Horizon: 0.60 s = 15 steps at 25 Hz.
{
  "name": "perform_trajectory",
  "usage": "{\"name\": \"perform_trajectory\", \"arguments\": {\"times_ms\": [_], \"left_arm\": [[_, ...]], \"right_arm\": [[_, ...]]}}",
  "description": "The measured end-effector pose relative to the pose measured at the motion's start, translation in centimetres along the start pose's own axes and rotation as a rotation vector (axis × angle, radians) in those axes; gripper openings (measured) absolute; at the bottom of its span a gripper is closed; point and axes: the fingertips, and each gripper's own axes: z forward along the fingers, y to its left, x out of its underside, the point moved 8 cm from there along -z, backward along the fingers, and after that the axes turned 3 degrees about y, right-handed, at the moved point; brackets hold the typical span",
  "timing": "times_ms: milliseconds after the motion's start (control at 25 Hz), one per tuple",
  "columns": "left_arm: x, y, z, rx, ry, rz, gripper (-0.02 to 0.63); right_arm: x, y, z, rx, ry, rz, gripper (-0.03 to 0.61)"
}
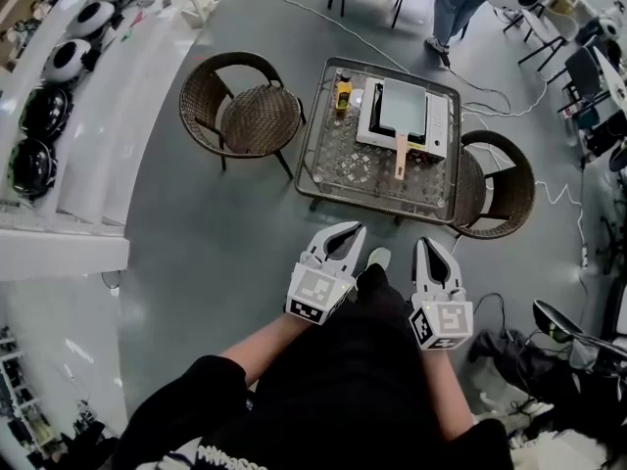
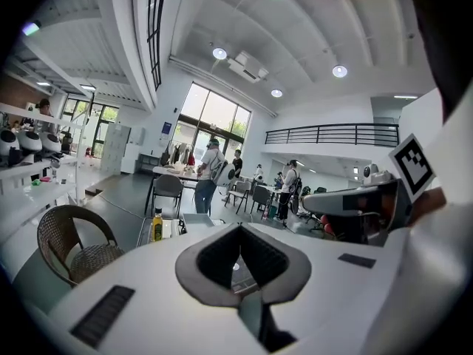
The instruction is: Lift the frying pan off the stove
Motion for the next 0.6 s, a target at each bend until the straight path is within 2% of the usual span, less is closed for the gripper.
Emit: {"name": "perform_trajectory", "arguments": {"times_ms": [360,600], "left_arm": [[-0.2,0.0,3.1,-0.005,0.024,-0.009,0.015],[-0.8,1.0,8.4,-0.010,0.063,-0.010,0.015]], "right_arm": [[-1.0,-2.4,2.2,0.003,-0.045,0.028,0.032],[-2.1,-6.2,4.9,0.007,-0.024,0.039,0.032]]}}
